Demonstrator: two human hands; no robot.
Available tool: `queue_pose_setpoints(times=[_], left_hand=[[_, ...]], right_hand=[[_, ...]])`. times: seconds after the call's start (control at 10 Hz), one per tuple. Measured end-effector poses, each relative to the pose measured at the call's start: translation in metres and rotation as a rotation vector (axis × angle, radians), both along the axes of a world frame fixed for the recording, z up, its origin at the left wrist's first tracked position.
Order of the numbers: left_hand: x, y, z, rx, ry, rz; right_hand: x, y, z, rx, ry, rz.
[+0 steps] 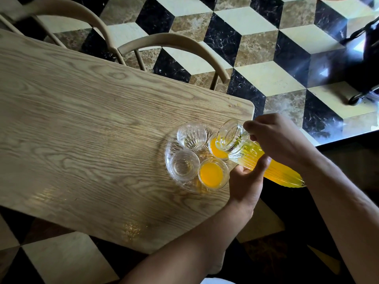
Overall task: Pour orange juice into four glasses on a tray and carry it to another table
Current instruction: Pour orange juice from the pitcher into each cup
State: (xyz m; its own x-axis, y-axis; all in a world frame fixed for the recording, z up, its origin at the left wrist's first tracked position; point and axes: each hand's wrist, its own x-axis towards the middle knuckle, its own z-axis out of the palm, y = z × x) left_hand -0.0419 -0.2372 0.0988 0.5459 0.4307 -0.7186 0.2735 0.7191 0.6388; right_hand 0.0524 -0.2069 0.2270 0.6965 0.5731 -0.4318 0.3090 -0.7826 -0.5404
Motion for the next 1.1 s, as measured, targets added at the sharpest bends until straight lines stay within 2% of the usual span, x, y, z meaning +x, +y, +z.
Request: queue_pose_setpoints(times=[0.2, 0.7, 0.9, 1.0, 1.1], left_hand=[[-0.007, 0.012, 0.001, 0.028, 0.022, 0.006], [-0.006, 0.028, -0.002, -0.042, 0.010, 0.068], [-0.003, 0.032, -0.007, -0.073, 0.039, 0.081], [-0.003, 0.033, -0.001, -0.114, 0.021, 0.091], [-0.001, 0.034, -0.003, -0.119, 0.013, 0.118]], right_hand=[[-0.008, 0.013, 0.002, 0.006, 0.007, 0.000], [-0.012, 0.043, -0.008, -0.077, -0.027, 0.073], [-0.015, 0.050, -0.008, -0.102, -0.007, 0.005], [-0.016, 0.057, -0.005, -0.182, -0.077, 0.212], [-0.017, 0.061, -0.003, -0.180, -0.052, 0.176]])
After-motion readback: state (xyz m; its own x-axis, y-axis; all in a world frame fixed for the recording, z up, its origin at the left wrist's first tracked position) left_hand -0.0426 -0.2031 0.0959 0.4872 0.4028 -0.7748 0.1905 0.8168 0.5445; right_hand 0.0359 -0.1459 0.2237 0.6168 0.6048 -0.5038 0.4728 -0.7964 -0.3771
